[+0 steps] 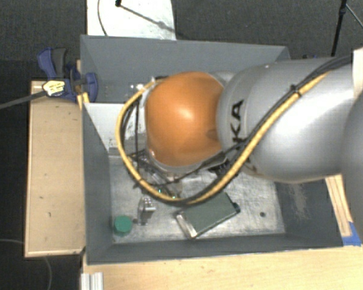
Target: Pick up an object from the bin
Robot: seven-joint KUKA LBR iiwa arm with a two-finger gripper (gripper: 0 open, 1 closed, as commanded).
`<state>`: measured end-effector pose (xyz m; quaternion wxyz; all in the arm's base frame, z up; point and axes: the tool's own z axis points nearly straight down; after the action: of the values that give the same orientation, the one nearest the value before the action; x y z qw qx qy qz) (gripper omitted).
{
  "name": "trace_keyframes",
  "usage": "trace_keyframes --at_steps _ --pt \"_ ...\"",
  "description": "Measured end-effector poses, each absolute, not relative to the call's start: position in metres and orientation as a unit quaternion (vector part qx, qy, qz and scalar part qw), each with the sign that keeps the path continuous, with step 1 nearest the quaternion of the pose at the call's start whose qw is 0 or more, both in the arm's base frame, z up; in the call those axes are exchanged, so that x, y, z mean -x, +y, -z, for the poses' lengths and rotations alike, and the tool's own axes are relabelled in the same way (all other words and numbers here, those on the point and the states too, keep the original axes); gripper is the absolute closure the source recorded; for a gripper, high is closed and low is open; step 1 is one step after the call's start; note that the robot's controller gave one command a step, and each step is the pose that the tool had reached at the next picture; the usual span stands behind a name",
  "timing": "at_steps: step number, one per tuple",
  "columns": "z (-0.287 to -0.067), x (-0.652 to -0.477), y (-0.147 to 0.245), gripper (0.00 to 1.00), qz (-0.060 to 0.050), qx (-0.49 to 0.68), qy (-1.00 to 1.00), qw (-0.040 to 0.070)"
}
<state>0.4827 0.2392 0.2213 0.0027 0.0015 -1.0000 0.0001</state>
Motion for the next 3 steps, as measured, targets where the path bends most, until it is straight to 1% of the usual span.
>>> trace_keyframes --at_steps 1,2,3 --pt "-0.225 -0.485 0.238 0.00 0.001 0.001 -1.000 -0.001" --pt "-0.180 -0.495 0.243 0.00 0.001 -0.081 -0.997 -0.002" --pt "-0.095 -0.513 0.244 0.00 0.001 -0.224 -0.975 -0.004"
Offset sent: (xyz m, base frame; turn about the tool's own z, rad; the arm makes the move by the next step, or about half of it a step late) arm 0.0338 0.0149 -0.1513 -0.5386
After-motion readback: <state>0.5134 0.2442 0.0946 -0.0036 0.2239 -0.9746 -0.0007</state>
